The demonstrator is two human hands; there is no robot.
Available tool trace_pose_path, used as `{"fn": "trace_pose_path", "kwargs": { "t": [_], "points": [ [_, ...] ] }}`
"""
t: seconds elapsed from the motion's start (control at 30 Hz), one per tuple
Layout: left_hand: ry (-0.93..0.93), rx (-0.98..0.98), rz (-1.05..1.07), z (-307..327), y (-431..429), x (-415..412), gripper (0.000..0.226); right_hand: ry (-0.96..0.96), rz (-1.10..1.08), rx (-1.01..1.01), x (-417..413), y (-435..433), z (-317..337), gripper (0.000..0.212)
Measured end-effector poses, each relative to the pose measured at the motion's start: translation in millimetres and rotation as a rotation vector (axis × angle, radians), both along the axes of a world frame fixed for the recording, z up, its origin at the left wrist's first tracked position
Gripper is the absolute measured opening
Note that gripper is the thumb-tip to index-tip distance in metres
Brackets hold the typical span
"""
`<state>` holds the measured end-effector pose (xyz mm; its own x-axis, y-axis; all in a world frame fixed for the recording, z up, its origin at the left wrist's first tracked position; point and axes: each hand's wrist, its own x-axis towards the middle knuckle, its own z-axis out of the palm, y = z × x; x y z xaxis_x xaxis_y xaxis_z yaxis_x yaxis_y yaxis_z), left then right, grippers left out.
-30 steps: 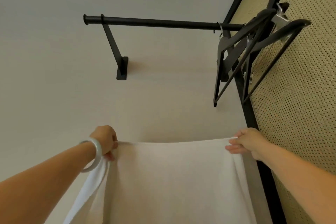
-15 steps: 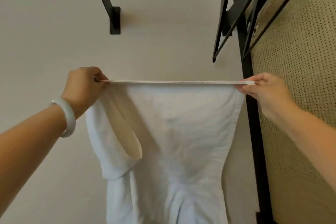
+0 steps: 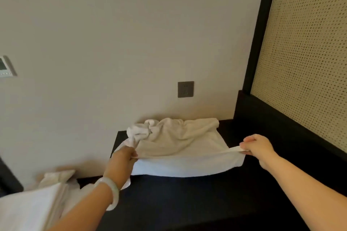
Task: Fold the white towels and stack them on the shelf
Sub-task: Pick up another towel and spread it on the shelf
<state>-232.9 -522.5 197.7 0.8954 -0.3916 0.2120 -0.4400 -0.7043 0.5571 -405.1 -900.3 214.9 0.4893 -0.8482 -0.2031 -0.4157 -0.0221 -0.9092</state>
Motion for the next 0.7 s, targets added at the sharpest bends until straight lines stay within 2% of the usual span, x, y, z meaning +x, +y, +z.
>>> {"fn": "trace_pose_path", "kwargs": {
  "t": [0.1,0.2,0.33,0.53,0.6,0.7],
  "points": [
    [0.03,0.007,-0.02,-31.5,22.0,-31.2,0.013,0.047,-0.015,0.052,-34.4,18.9,-18.9,0.033],
    [-0.022,0.029,-0.05,-57.1,39.9,-62.5,0.009,0.112,0.004,0.121,-68.5,34.1,-32.8,0.04],
    [0.001,0.12,-0.12,-97.7,56.2,-97.4,0.007,0.274,0.033,0.143,-107.5,47.4,-60.2,0.052],
    [-0.027,0.215,-0.165,-128.9,55.3,-108.7,0.019,0.333,0.017,0.227,-112.8,45.7,-79.7,0.06],
    [-0.053,0.222,-0.175,-120.9,44.8,-100.5,0.018,0.298,0.016,0.235,-99.6,33.5,-74.2,0.056],
    [-0.139,0.125,-0.147,-105.8,25.2,-85.2,0.015,0.052,-0.054,0.152,-79.4,12.3,-56.1,0.047]
  ]
}}
